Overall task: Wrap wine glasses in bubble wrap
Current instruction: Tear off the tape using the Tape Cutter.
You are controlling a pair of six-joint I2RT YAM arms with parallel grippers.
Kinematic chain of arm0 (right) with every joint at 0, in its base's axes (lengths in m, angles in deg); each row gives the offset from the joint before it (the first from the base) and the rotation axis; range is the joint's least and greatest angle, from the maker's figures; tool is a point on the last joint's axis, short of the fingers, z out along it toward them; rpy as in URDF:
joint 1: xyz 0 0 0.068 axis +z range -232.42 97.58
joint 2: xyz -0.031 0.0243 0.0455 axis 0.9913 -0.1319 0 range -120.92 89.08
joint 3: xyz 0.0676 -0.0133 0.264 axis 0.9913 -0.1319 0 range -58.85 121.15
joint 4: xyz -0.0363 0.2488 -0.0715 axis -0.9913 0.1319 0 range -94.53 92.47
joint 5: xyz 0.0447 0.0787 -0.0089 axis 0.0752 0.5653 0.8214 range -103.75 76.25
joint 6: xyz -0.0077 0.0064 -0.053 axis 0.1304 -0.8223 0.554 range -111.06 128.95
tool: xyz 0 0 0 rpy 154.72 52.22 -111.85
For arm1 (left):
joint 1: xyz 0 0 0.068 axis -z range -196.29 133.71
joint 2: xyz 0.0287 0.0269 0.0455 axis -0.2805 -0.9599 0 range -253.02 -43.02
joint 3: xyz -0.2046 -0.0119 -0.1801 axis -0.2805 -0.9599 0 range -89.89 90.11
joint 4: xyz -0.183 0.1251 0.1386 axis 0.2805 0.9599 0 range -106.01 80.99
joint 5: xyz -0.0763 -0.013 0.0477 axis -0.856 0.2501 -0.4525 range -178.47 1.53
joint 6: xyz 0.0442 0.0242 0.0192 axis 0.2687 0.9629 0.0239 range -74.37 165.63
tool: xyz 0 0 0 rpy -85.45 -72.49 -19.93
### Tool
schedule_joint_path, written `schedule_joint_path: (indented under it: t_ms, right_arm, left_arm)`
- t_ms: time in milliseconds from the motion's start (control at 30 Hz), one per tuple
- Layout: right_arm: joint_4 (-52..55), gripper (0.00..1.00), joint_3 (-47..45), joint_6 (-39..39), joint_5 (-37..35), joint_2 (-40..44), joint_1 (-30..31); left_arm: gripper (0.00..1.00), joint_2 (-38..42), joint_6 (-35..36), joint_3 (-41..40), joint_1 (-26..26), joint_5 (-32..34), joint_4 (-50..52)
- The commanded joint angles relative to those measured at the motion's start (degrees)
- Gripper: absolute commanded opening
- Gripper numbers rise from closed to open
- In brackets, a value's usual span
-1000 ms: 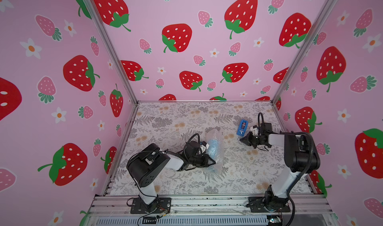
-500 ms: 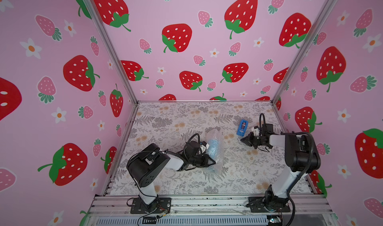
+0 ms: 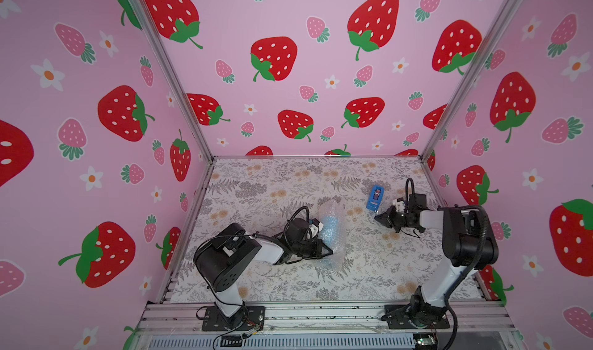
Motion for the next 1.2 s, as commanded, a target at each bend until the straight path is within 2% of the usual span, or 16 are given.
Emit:
schedule_joint_path:
  t_ms: [0, 167, 367, 600, 733, 800, 967, 1167]
  right_arm:
    - [9.3, 0.00, -3.3, -1.6, -4.1, -0.8, -0.8]
    - [8.7, 0.00, -3.9, -1.4, -3.5, -0.3, -1.2]
    - [12.1, 0.00, -0.4, 7.0, 0.4, 5.2, 1.9]
    - [13.1, 0.00, 0.9, 17.9, 3.2, 22.4, 14.2]
    - [18.4, 0.00, 1.4, 26.7, 7.5, 29.9, 22.1]
    - [21.3, 0.00, 1.6, 29.9, 7.5, 32.3, 26.4]
    - [27.9, 0.00, 4.2, 34.6, 4.3, 32.7, 35.9]
    - [37.2, 0.00, 10.9, 39.8, -2.2, 26.4, 42.9]
  left_arm:
    - [0.07, 0.3, 2.7, -1.9, -0.5, 3.3, 6.1]
    - [0.07, 1.1, 3.0, -2.4, -0.6, 3.3, 6.4]
    - [0.07, 1.1, 3.5, -2.2, -0.7, 2.8, 6.5]
    - [0.07, 2.6, 6.3, -2.3, -2.1, 0.2, 7.2]
    - [0.07, 4.0, 8.9, -2.3, -3.5, -2.1, 9.0]
    - [0.07, 4.6, 9.8, -2.2, -4.0, -2.9, 9.7]
    - [0.07, 5.7, 11.5, -1.9, -4.5, -3.6, 11.7]
    - [0.07, 5.9, 11.8, -2.0, -4.5, -4.3, 11.7]
